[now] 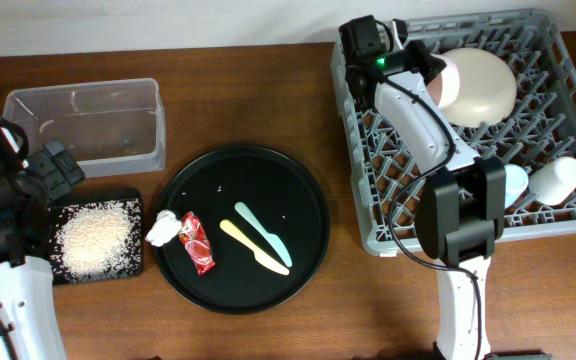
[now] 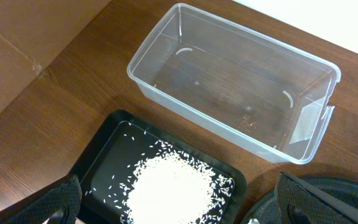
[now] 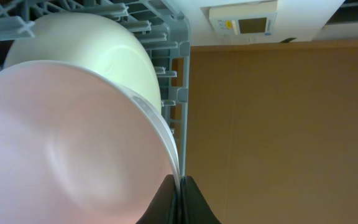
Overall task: Sort waste into correct bins and load items into the dishwasher rack
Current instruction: 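Lower the pink bowl edge-first into a rack slot with the right gripper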
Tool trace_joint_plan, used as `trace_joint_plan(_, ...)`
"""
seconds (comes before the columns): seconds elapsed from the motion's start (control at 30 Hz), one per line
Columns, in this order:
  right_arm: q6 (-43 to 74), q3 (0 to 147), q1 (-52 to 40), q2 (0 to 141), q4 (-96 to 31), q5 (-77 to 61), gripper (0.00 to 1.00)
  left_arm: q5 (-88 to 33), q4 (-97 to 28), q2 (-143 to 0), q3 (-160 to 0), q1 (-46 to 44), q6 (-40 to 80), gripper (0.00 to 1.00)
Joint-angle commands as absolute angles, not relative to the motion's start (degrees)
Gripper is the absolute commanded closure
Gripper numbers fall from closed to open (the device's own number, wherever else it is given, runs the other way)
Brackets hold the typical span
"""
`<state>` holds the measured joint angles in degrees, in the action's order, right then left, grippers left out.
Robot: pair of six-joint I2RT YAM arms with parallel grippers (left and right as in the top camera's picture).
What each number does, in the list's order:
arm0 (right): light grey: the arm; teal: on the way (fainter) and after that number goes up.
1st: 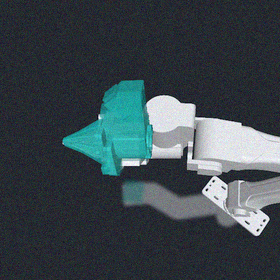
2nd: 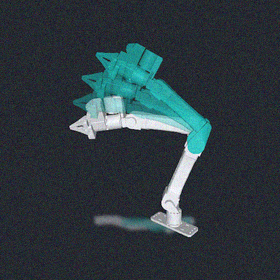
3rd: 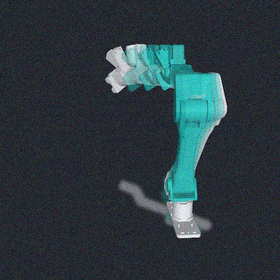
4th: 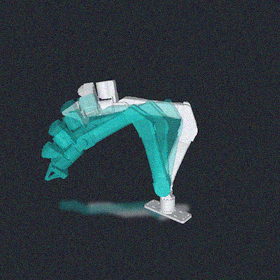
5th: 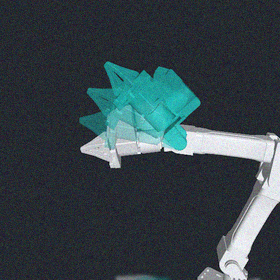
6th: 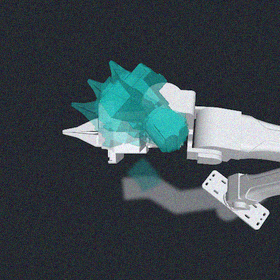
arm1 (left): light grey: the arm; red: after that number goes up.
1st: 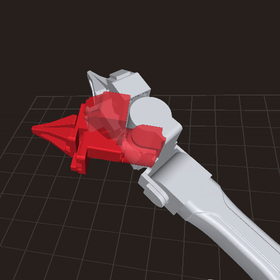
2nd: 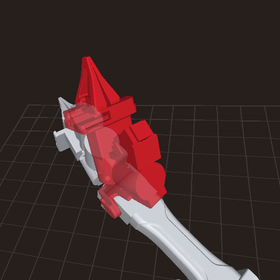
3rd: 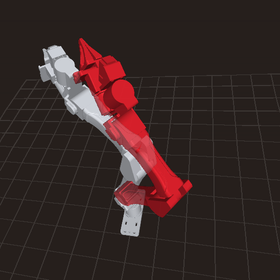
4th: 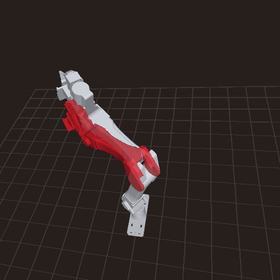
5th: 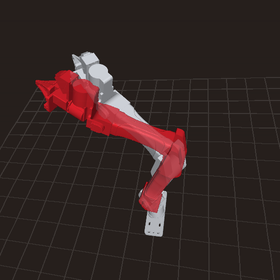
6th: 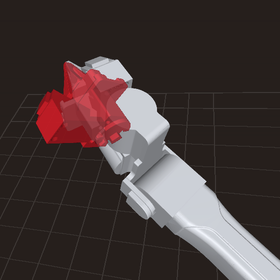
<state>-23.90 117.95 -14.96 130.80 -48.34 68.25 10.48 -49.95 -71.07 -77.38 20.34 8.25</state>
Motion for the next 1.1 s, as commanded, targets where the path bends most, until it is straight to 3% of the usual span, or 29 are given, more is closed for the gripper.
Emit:
trace_joint_plan(0.0, -23.79, 118.39, -16.58, 132.0, -48.45, 69.52, 0.96, 9.87, -49.89, -70.04, -77.71, 20.69, 8.99, 0.01)
trace_joint_plan(1.07, -24.82, 118.39, -17.26, 132.62, -47.62, 72.66, 0.96, 9.87, -49.89, -70.04, -77.71, 20.69, 8.97, 0.01)
